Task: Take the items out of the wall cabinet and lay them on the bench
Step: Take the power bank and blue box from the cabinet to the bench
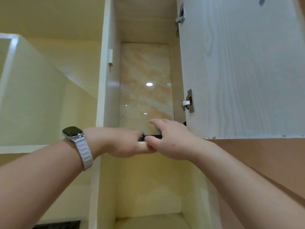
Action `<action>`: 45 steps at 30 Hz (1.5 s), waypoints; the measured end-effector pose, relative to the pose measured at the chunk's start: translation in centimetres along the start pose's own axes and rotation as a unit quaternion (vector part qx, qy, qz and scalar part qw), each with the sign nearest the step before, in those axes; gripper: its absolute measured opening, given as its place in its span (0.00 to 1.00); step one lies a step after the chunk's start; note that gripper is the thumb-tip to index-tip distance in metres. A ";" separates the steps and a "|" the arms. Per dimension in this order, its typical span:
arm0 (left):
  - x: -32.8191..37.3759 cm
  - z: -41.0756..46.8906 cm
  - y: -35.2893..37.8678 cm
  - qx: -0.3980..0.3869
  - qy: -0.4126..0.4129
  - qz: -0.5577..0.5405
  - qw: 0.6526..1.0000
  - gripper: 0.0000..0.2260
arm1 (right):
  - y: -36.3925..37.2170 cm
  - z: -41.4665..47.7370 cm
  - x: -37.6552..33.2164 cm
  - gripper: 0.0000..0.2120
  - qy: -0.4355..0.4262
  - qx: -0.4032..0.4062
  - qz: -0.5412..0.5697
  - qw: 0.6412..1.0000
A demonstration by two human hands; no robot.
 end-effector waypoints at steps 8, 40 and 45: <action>-0.1 -0.4 -0.5 0.040 0.009 0.010 0.999 0.35 | 0.1 -0.1 0.5 0.25 0.012 0.005 0.038 0.999; 1.1 -16.9 -3.1 0.612 0.295 0.042 0.732 0.07 | -4.2 -7.0 0.1 0.10 -0.002 0.328 0.021 0.944; -1.8 -16.6 -1.9 0.605 0.219 -0.066 0.762 0.07 | -4.3 -7.8 0.0 0.13 0.031 0.320 0.032 0.946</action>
Point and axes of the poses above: each hand's wrist, its own z-axis towards the middle knuckle, its own y-axis out of the palm, x = y × z, the point moved 10 cm from there along z, towards the middle knuckle, and after that the axes turned 14 degrees about -z, right-handed, at the moved point
